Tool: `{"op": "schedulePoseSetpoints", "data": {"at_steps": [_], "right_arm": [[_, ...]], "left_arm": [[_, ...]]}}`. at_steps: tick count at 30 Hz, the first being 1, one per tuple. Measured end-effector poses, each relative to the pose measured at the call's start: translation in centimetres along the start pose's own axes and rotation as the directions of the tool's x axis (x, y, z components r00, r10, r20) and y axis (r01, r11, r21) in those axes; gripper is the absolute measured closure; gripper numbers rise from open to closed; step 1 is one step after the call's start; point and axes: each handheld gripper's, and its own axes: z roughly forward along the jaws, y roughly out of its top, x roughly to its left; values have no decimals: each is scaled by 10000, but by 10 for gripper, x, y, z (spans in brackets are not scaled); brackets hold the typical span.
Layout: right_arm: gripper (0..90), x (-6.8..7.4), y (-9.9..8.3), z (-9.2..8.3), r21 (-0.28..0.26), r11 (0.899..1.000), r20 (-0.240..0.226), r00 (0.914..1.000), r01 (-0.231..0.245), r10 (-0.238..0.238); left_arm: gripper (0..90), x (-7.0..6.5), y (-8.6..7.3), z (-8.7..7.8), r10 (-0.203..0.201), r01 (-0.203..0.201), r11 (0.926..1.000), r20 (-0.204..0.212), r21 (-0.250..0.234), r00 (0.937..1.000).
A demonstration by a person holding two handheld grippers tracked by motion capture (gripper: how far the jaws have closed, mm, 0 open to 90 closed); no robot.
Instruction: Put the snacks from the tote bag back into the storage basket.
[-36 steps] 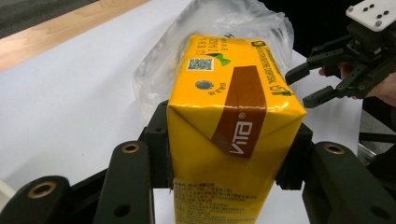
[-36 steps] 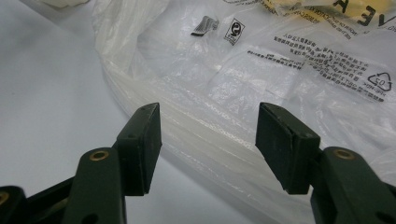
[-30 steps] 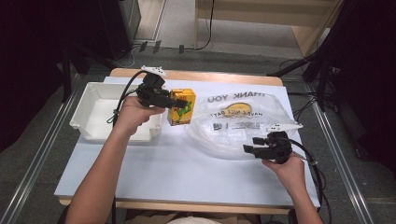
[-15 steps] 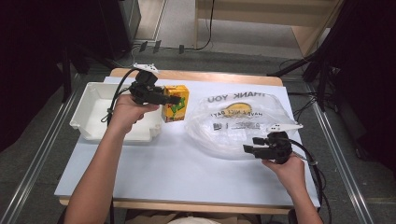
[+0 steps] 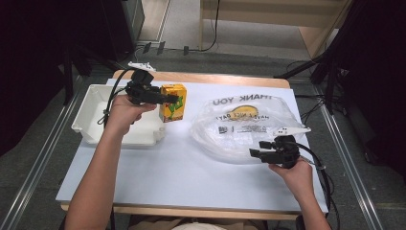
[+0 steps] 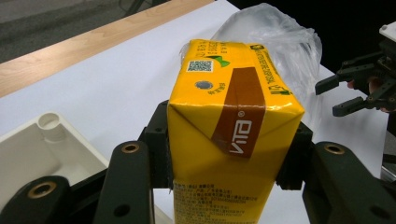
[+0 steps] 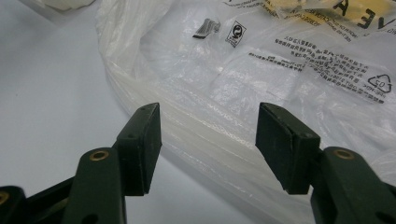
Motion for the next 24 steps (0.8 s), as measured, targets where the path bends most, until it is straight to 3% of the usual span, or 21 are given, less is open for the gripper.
{"op": "schedulePoseSetpoints", "data": {"at_steps": [16,24], "right_arm": [[414,1,-1,1,65,9999,8,10000,79,-79],[414,1,-1,1,42,10000,-14,10000,59,-59]], "left_arm": [[520,11,-2,-14,-281,273,9992,-259,-307,9993],[520,22,-7,-23,-499,481,9975,-343,-514,9982]]}}
